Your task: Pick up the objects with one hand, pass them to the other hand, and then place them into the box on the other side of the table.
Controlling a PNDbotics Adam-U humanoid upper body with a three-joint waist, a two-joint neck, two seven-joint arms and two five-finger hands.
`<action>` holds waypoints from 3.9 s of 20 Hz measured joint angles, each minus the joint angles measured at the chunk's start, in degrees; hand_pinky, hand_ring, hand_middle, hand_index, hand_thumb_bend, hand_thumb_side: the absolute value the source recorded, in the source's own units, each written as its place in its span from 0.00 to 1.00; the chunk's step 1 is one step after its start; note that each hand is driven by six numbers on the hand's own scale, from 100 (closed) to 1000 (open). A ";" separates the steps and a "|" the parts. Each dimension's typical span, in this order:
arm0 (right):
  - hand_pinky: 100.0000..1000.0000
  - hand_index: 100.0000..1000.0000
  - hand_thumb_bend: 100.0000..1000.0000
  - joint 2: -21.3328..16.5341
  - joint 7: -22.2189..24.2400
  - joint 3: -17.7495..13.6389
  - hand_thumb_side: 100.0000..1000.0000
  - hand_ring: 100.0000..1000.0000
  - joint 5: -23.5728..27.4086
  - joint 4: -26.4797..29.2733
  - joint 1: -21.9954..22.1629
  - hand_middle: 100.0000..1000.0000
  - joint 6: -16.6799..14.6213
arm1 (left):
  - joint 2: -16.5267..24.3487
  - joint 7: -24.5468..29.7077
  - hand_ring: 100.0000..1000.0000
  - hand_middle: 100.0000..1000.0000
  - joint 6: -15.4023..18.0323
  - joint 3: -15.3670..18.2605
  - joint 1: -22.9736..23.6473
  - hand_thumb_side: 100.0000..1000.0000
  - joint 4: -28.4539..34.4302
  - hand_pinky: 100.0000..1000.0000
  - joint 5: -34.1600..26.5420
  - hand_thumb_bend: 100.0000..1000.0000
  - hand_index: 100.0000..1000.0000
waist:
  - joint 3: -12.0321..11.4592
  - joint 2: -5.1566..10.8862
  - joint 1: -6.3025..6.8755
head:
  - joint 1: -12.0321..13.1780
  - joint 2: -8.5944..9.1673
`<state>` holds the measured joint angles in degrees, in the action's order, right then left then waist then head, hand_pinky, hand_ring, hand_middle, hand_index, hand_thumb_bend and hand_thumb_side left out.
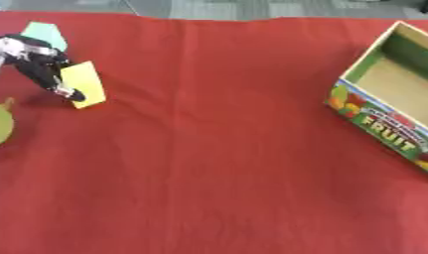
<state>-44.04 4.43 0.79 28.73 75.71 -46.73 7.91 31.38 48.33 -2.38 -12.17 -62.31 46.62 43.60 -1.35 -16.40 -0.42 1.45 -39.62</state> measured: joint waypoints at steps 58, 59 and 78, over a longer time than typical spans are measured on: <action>0.83 0.90 0.51 -1.37 21.12 14.72 0.31 0.89 -15.95 37.73 -1.22 0.86 2.08 | -12.24 -37.39 0.51 0.38 -5.34 -2.16 26.76 0.14 47.12 0.67 -25.75 0.00 0.49 | -0.54 2.36 -2.67 | -5.02 -0.58; 0.84 0.90 0.55 -0.57 23.02 15.66 0.30 0.89 -17.78 37.84 -1.63 0.86 1.22 | -12.58 -37.93 0.51 0.38 -4.45 -2.24 26.94 0.14 46.25 0.67 -24.52 0.00 0.49 | -0.40 2.36 -2.74 | -4.94 -0.59; 0.83 0.88 0.51 13.57 34.06 24.05 0.27 0.88 -39.29 38.00 -4.50 0.85 -1.94 | -16.34 -42.33 0.51 0.38 6.41 -3.26 29.58 0.13 40.69 0.67 -16.19 0.00 0.49 | 0.65 2.55 -3.75 | -4.56 -1.60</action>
<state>-30.47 38.49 24.84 -10.57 113.71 -51.24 5.98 15.04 6.00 4.03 -15.44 -32.73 87.31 27.41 -0.71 -13.86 -4.17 -3.11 -41.23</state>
